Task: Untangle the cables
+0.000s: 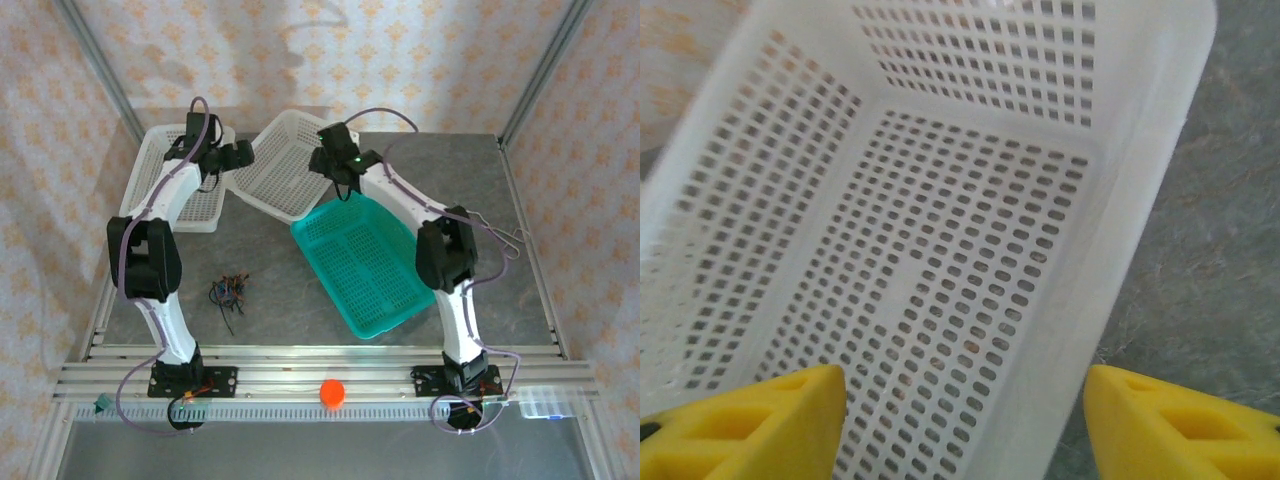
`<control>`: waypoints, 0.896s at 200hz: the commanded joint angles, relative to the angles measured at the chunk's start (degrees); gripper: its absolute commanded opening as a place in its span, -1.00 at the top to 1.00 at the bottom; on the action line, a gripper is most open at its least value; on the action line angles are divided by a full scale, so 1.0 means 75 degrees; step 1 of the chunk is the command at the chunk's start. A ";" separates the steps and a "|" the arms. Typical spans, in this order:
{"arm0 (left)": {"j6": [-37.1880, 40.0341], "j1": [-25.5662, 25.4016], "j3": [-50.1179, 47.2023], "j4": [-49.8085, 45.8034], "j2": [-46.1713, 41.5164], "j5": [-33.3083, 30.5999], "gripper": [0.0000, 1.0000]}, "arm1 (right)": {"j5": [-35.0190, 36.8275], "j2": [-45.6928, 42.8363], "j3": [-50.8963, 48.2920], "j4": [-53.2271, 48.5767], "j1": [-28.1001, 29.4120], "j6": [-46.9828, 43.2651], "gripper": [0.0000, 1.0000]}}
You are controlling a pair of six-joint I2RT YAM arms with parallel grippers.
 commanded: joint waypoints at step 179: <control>-0.0439 0.0484 0.1863 -0.0576 0.1957 0.2206 -0.99 | 0.0210 0.1582 0.1857 -0.1036 0.0010 -0.0794 0.51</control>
